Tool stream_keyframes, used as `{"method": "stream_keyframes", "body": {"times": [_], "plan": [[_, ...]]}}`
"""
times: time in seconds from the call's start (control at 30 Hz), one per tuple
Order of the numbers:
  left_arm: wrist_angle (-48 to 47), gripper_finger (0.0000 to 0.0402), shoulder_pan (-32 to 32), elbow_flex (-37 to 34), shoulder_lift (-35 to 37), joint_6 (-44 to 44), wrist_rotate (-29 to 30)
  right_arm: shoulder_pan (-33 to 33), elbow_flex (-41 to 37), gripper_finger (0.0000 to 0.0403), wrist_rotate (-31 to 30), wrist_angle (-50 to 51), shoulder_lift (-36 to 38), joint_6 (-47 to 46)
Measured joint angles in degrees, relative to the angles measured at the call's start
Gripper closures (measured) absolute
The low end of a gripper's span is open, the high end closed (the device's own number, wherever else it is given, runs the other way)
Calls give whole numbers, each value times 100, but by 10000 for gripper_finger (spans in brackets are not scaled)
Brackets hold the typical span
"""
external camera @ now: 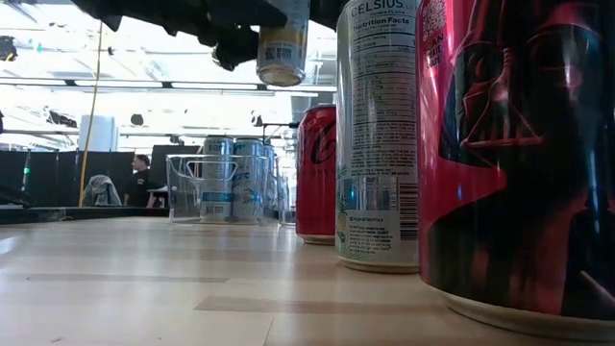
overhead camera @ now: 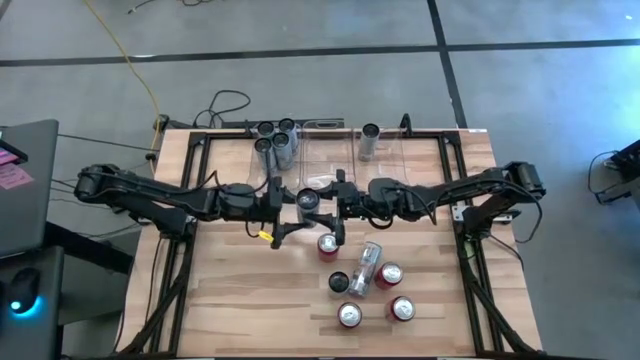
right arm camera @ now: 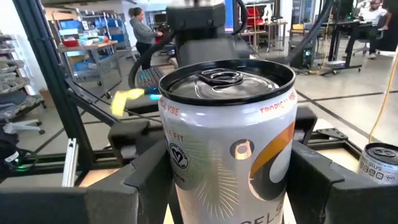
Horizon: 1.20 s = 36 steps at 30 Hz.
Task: Sort soda cans
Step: Put the white-yellow soda can into the right transparent bin
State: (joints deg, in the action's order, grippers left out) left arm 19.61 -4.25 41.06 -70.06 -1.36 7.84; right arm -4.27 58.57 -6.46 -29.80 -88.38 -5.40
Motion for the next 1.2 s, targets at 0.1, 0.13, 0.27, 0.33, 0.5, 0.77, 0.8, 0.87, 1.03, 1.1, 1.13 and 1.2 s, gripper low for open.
{"method": "stream_keyframes", "body": {"times": [0.1, 0.13, 0.27, 0.33, 0.5, 0.77, 0.8, 0.87, 1.03, 1.1, 1.13, 1.2], "plan": [[25, 111, 2, 0, -20, -34, 7, 11, 0, 145, 2, 52, 0, -58], [30, 111, 2, 0, -45, -63, 12, 19, -2, 145, 0, 76, 17, -60], [36, 111, 2, 1, -55, -131, 10, 11, -2, 145, -32, -58, 31, -115], [49, 111, -2, 2, -53, -248, 10, 12, -2, 145, -35, -112, 31, -121], [-412, 111, -20, 2, 76, -187, 24, 13, -2, 145, -84, 10, 33, -119], [-1119, 101, -24, 2, 482, -276, 135, -57, -2, 145, -339, 487, 291, 58], [-1229, 99, -24, 2, 526, -285, 134, -58, -4, 145, -386, 710, 375, 78], [-1497, 97, -24, 2, 644, -348, 158, -64, -81, 145, -518, 924, 569, 85], [-1618, 97, -68, -49, 855, -548, 449, -34, -712, 145, -887, 959, 1340, 71], [-922, 97, -181, -247, 911, -510, 466, 12, -1078, 145, -1138, 919, 1770, 47], [-558, 97, -265, -375, 917, -434, 463, 50, -1290, 145, -1262, 919, 1998, -5], [49, 97, -382, -605, 909, -297, 475, 157, -1749, 145, -1511, 880, 2447, -58]]}}
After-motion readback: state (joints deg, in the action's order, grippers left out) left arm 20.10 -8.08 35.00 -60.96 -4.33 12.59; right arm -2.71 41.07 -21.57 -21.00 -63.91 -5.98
